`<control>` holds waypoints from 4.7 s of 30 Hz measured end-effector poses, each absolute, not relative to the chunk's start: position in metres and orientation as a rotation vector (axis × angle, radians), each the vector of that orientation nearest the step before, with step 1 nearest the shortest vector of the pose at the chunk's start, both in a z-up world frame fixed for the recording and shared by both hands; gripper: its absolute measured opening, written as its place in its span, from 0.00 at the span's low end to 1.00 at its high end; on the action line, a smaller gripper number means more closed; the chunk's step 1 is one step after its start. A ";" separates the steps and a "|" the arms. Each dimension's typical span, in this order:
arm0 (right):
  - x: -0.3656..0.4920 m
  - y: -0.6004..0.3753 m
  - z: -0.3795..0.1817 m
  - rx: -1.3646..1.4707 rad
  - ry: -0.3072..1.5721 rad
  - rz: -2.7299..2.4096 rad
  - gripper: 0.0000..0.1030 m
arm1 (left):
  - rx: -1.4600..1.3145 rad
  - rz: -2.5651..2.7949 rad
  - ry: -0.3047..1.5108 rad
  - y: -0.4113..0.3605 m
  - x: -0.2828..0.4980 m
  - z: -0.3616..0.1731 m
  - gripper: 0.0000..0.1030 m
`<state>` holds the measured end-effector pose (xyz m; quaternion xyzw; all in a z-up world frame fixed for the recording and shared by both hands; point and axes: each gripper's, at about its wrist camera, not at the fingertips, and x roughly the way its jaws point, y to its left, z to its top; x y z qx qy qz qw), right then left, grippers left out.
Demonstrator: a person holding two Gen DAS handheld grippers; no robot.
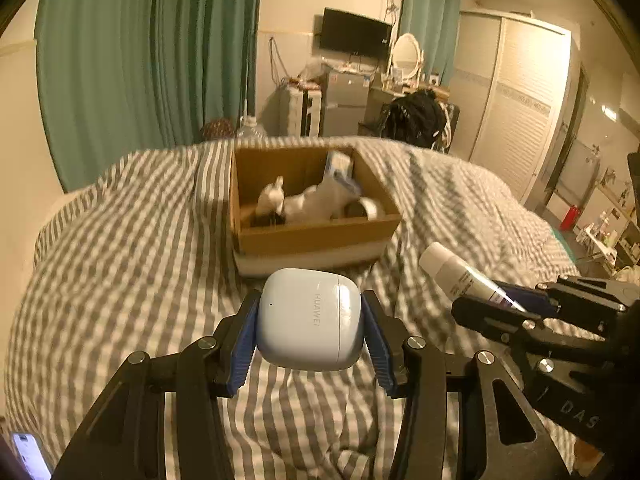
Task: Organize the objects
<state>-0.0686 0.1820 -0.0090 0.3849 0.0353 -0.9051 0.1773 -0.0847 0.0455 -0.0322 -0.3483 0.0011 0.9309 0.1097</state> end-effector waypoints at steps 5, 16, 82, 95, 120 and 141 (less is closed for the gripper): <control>-0.081 0.181 0.027 0.995 0.122 -2.598 0.19 | -0.947 2.739 0.017 0.050 -0.102 -0.003 0.49; -0.132 0.172 0.088 0.842 0.139 -2.627 0.19 | -0.831 2.772 0.017 0.052 -0.160 0.046 0.49; -0.386 0.177 -0.080 1.311 -0.031 -2.493 0.19 | -1.268 2.640 0.141 0.053 -0.387 -0.108 0.49; -0.384 0.185 -0.072 1.293 -0.071 -2.496 0.40 | -1.253 2.656 0.166 0.047 -0.374 -0.102 0.77; -0.259 0.209 0.109 0.792 -0.109 -2.809 0.86 | -0.796 2.911 0.168 0.030 -0.261 0.066 0.97; -0.054 0.229 0.176 0.317 0.010 -2.998 0.99 | -0.296 3.001 0.125 0.024 -0.067 0.149 1.00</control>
